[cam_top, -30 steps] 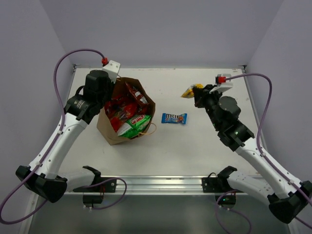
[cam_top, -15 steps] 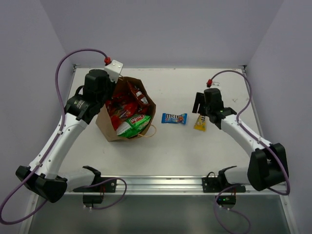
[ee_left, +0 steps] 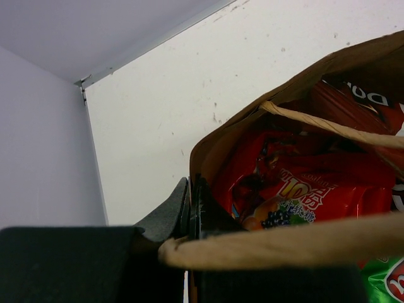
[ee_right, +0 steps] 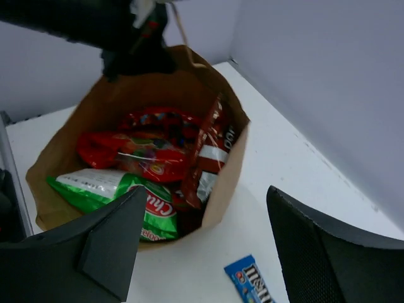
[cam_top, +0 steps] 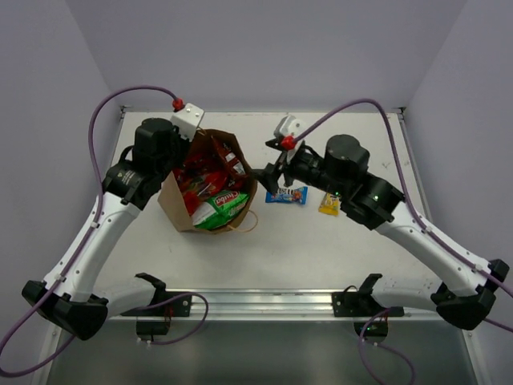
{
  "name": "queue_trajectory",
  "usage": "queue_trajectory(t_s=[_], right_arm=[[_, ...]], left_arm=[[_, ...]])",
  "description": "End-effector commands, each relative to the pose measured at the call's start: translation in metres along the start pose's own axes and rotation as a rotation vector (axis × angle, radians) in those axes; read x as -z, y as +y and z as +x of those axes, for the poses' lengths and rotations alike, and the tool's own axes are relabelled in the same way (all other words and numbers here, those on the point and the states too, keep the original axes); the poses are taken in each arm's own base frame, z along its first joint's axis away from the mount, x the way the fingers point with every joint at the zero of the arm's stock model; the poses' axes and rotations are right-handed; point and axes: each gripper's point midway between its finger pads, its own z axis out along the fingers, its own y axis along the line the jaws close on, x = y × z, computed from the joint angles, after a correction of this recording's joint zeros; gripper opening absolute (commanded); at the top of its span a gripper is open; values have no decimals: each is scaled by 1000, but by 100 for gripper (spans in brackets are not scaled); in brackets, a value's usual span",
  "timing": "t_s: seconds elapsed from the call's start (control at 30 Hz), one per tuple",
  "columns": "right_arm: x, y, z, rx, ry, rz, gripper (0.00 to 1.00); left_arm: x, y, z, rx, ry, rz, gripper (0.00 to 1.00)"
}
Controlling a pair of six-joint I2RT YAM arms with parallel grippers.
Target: Take the snacks out of the paper bag
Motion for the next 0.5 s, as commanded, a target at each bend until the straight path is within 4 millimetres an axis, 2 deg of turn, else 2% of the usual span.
queue_trajectory(t_s=[0.0, 0.03, 0.07, 0.1, 0.13, 0.2, 0.33, 0.47], right_arm=[[-31, 40, 13, 230, 53, -212, 80], [-36, 48, 6, 260, 42, -239, 80], [-40, 62, 10, 293, 57, -284, 79], [-53, 70, 22, 346, 89, -315, 79], [-58, 76, 20, 374, 87, -334, 79], [-73, 92, 34, 436, 114, -388, 78], [-100, 95, 55, 492, 159, -388, 77], [-121, 100, 67, 526, 152, -408, 79]], left_arm=[[38, 32, -87, 47, -345, -77, 0], [37, 31, -88, 45, -348, -71, 0], [36, 29, -89, 40, -351, -59, 0], [35, 27, -89, 37, -352, -51, 0], [35, 27, -89, 35, -355, -49, 0], [36, 24, -92, 31, -367, -31, 0], [40, 16, -93, 23, -390, 16, 0], [42, 9, -90, 19, -397, 51, 0]])
